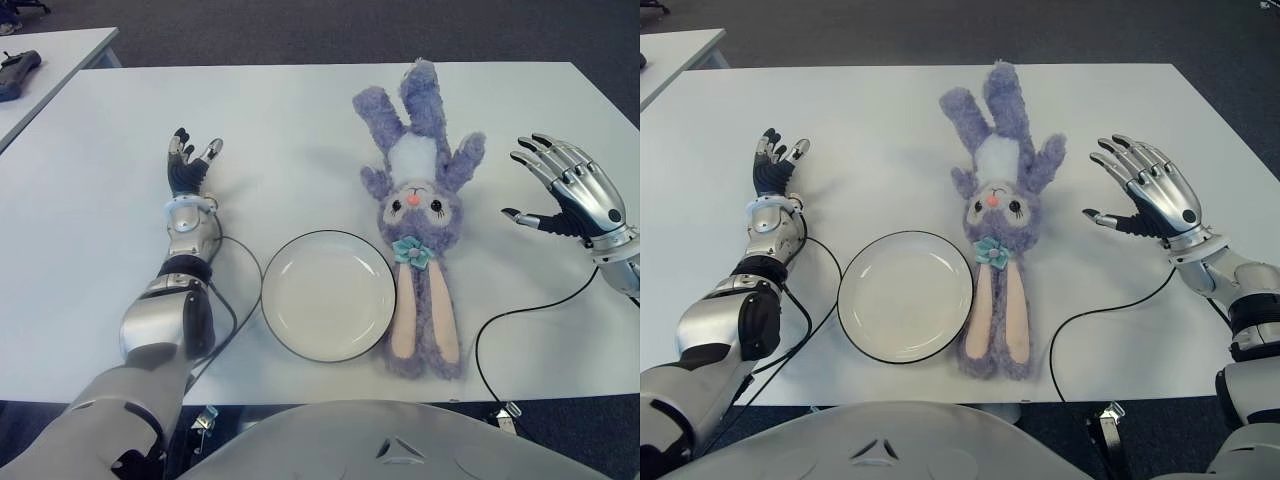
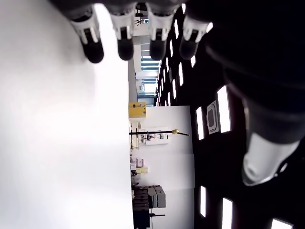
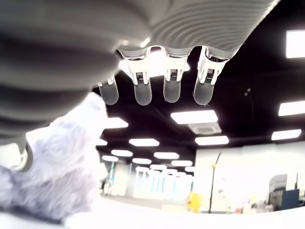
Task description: Put the doll into the plate.
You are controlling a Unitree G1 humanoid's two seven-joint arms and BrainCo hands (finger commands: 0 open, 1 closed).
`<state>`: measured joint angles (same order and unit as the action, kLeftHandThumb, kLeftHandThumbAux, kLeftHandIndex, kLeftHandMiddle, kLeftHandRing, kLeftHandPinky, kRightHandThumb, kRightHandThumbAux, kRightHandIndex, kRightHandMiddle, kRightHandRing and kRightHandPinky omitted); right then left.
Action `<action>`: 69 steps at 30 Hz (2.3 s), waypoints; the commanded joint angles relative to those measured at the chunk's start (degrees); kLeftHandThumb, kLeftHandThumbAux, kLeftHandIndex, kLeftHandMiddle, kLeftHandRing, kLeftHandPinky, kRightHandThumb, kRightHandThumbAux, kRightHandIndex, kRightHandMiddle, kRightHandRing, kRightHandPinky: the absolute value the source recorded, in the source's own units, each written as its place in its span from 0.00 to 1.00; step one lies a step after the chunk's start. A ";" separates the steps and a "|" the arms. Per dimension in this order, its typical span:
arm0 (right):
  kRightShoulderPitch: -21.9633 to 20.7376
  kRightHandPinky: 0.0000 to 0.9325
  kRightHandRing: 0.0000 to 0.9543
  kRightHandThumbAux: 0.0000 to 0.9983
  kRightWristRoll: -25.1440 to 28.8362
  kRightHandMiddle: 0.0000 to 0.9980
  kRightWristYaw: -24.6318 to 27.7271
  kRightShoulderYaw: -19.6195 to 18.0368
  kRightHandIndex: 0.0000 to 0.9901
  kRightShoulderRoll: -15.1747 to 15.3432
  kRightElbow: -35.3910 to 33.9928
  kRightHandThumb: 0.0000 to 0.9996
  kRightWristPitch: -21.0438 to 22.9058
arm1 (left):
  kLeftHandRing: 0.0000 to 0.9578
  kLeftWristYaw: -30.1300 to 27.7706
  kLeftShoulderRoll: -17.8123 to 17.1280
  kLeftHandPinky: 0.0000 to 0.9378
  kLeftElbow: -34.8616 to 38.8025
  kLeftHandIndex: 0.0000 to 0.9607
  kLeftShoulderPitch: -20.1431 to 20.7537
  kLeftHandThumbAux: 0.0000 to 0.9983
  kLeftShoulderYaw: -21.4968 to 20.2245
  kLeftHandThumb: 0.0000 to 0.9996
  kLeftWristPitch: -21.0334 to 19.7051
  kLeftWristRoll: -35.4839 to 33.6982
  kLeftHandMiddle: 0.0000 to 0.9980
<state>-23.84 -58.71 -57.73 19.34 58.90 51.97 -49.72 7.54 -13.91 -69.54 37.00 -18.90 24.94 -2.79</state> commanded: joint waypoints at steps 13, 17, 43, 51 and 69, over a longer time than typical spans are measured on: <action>5.26 0.00 0.00 0.15 0.55 0.00 1.19 1.44 0.00 1.15 -0.52 0.32 1.36 | 0.05 0.39 4.06 0.02 -7.83 0.04 -11.04 0.59 0.48 0.00 -9.20 0.55 0.07; 5.94 0.00 0.00 0.15 -0.19 0.00 0.12 1.85 0.00 0.67 -1.32 0.32 2.14 | 0.05 0.22 4.01 0.01 -7.79 0.04 -11.12 0.58 0.43 0.00 -8.93 0.50 0.07; 7.99 0.00 0.00 0.17 -1.02 0.00 0.62 4.81 0.00 -1.24 -6.32 0.32 3.75 | 0.05 0.31 4.44 0.02 -7.73 0.04 -11.18 0.54 0.07 0.00 -7.99 0.16 0.07; 8.37 0.00 0.00 0.18 0.66 0.00 2.49 4.58 0.00 -4.69 -9.56 0.30 4.99 | 0.05 0.01 4.37 0.01 -7.81 0.04 -11.34 0.53 -0.15 0.00 -7.75 0.05 0.07; 9.12 0.00 0.00 0.18 1.02 0.00 0.97 3.94 0.00 -8.74 -15.52 0.27 5.15 | 0.05 -0.57 4.48 0.02 -7.88 0.06 -11.44 0.52 -0.81 0.00 -7.49 -0.26 0.08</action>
<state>-16.30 -58.08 -57.00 22.48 53.17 38.67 -44.92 7.52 -14.03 -69.54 37.01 -19.47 24.50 -2.87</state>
